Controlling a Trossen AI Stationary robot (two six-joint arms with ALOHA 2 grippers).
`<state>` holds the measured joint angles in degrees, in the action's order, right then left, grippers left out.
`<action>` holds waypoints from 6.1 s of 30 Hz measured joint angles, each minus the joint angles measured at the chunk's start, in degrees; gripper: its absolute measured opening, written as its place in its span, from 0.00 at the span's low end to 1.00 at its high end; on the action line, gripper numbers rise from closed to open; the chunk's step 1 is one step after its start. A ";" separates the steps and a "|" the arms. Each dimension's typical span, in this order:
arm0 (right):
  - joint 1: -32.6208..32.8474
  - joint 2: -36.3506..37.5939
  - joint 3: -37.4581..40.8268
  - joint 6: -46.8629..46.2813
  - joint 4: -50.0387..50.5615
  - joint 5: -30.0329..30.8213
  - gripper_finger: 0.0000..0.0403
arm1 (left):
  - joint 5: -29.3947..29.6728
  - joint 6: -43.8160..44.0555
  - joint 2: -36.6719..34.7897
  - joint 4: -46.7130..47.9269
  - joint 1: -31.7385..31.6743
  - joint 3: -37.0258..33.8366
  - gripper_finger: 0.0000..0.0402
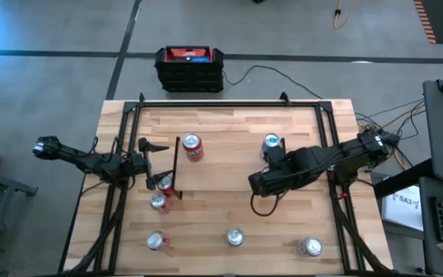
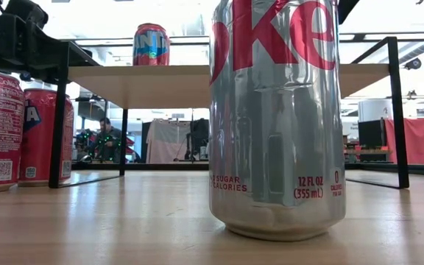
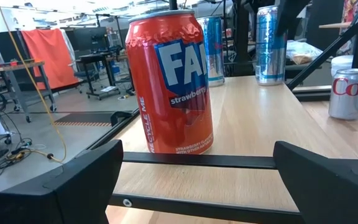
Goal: Place canned beverage on shelf
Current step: Put the blue soda can on the shelf aligned with the other blue soda can
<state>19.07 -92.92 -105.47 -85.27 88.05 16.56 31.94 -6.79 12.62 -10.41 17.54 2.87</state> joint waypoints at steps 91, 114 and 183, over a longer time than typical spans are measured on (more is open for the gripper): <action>13.05 -9.79 -1.40 -24.22 1.88 16.74 0.93 | 0.00 -0.02 0.11 0.17 -0.02 0.00 1.00; 12.51 -10.63 2.95 -28.81 1.96 24.12 0.92 | 0.00 0.00 0.11 0.17 0.00 0.00 1.00; 12.00 -10.29 3.93 -25.18 1.99 32.96 0.70 | 0.00 0.00 0.11 0.19 0.00 0.00 1.00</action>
<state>31.07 -103.22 -101.54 -110.45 90.04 49.51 31.94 -6.79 12.73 -10.23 17.54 2.87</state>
